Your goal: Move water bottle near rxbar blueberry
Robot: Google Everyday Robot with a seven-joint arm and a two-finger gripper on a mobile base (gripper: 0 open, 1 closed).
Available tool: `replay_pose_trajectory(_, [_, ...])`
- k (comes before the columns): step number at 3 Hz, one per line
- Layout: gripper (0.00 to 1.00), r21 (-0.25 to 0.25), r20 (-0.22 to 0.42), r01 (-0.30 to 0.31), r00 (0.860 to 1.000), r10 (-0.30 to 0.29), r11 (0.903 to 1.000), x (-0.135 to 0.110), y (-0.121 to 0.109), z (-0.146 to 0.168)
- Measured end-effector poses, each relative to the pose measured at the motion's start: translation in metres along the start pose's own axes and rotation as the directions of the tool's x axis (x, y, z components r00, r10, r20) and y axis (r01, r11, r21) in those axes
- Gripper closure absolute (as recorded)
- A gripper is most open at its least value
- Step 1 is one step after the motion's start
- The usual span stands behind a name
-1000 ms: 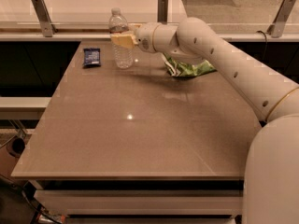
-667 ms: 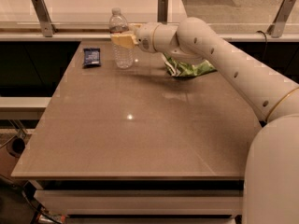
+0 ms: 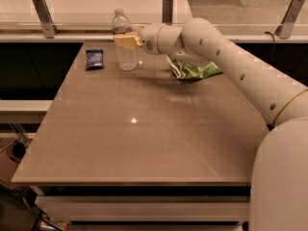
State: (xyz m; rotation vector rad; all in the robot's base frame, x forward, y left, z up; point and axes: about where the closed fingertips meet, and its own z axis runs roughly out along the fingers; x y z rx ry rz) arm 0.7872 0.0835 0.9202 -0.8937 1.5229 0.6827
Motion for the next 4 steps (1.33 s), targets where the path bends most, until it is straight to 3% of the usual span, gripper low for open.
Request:
replay_pose_trajectory(2, [0.13,-0.005,0.000,0.000,1.000,0.000,1.0000,0.0000,0.0022,0.0024])
replay_pose_trajectory(3, [0.00,-0.009,0.000,-0.001,1.000,0.001,1.0000,0.0001,0.0043,0.0047])
replay_pose_trajectory(4, [0.00,-0.009,0.000,-0.001,1.000,0.001,1.0000,0.0001,0.0044,0.0048])
